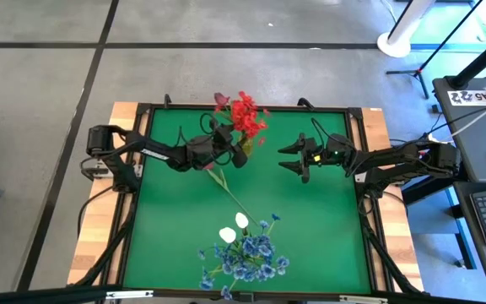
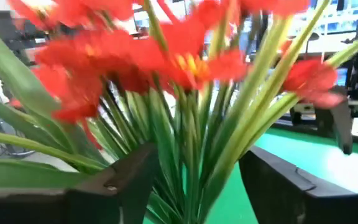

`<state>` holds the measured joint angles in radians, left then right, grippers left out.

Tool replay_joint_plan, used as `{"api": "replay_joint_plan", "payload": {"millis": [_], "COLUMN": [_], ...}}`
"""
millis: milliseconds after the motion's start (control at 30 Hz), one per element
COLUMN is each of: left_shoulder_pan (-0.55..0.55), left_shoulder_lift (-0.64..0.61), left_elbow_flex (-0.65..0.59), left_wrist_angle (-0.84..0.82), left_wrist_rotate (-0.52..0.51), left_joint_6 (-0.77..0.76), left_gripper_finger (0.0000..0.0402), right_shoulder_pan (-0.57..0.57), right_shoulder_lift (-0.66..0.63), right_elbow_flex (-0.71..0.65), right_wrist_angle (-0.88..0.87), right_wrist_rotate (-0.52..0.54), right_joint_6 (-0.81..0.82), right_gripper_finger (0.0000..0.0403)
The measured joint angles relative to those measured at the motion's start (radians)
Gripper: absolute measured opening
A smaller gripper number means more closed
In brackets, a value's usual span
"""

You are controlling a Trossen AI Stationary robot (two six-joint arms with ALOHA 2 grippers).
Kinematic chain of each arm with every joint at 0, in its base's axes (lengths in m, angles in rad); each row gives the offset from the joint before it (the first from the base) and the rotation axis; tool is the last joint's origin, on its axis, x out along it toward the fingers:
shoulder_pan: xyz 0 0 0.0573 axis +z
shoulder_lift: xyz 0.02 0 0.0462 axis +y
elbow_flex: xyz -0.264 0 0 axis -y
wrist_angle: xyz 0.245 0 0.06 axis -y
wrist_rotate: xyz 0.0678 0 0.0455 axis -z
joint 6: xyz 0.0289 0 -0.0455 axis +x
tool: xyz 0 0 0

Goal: Sort flowers into vase by color
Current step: Put the red flowers into the yellow vase, then put the dark red tulip into the yellow vase

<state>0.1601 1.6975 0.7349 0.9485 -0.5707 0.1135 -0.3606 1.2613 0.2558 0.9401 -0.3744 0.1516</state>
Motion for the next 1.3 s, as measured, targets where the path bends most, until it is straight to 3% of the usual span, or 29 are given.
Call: {"api": "replay_joint_plan", "payload": {"millis": [167, 333, 533, 733, 933, 1067, 1300], "left_shoulder_pan": [-0.025, -0.057, -0.108, -0.138, -0.22, -0.305, -0.431], "left_shoulder_lift": [-0.067, -0.122, -0.192, -0.293, -0.363, -0.389, -0.397], "left_elbow_flex": [0.021, 0.07, 0.093, 0.093, 0.092, 0.092, 0.084], "left_wrist_angle": [-0.144, -0.358, -0.451, -0.663, -0.856, -0.962, -1.222], "left_wrist_rotate": [-0.029, -0.039, -0.048, -0.068, -0.085, -0.16, -0.183], "left_joint_6": [-0.03, -0.055, -0.126, -0.178, -0.295, -0.372, -0.688], "left_gripper_finger": [0.0239, 0.0241, 0.0238, 0.0234, 0.0234, 0.0234, 0.0234], "right_shoulder_pan": [0.0, 0.0, 0.0, 0.0, 0.001, 0.001, 0.013], "right_shoulder_lift": [0.0, 0.0, 0.0, 0.0, 0.0, 0.0, 0.0], "right_elbow_flex": [0.0, 0.0, 0.0, 0.0, 0.0, 0.0, 0.0], "right_wrist_angle": [-0.001, -0.001, -0.013, -0.027, -0.033, -0.071, -0.116], "right_wrist_rotate": [-0.012, -0.019, -0.018, -0.006, -0.055, -0.045, -0.019], "right_joint_6": [0.005, 0.024, 0.033, 0.067, 0.142, 0.161, 0.258], "right_gripper_finger": [0.0248, 0.0248, 0.0248, 0.0248, 0.0248, 0.0248, 0.0248]}}
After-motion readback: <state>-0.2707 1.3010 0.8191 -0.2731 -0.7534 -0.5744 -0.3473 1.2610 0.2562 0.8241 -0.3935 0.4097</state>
